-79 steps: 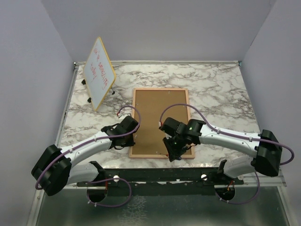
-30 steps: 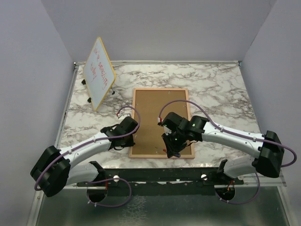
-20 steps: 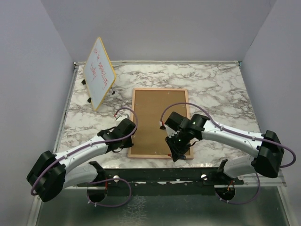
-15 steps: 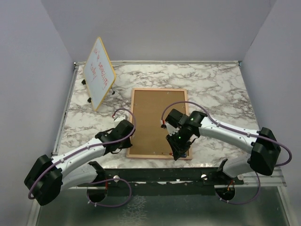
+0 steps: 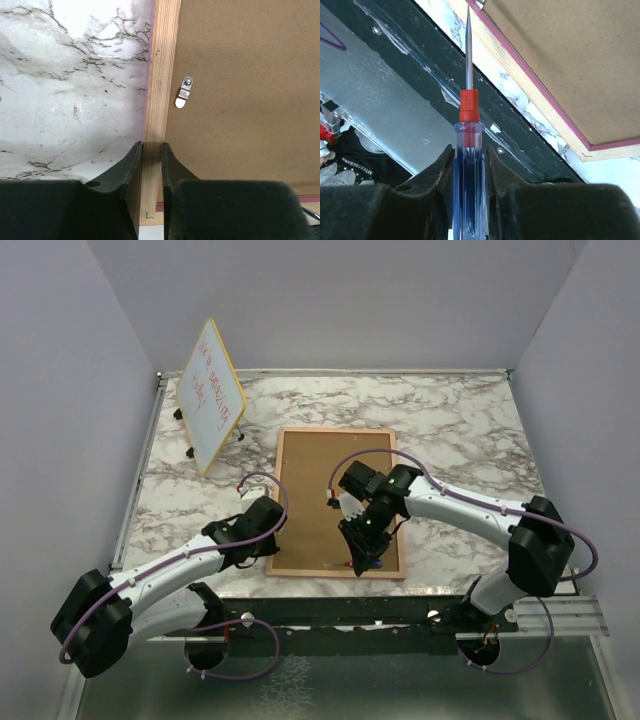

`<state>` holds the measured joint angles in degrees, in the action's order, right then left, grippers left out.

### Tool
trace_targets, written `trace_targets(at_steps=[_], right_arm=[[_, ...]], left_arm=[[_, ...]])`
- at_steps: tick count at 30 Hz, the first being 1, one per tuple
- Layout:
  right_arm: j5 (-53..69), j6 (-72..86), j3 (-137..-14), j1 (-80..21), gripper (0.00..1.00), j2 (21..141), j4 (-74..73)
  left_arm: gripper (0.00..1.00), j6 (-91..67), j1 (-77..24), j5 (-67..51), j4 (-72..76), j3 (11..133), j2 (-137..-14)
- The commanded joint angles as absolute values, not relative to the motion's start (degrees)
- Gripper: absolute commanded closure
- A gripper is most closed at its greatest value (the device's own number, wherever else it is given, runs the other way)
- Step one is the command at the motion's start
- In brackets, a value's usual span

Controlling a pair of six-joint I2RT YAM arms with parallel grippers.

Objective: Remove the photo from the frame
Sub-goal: Release the photo frame item from the photo frame.

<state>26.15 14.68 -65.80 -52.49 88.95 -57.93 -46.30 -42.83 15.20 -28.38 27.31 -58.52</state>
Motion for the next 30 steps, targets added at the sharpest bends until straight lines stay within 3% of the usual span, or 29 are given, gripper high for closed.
trace_targets(at_steps=[1, 30], right_arm=[[30.88, 13.01, -67.35, -52.47, 0.99, 91.92, -57.35], [28.20, 11.00, -71.27, -52.47, 0.99, 97.93, -60.45]], left_arm=[[1.00, -47.39, -42.80, 19.06, -27.33, 27.20, -58.97], [1.00, -49.52, -42.89, 20.04, -27.17, 25.22, -57.23]])
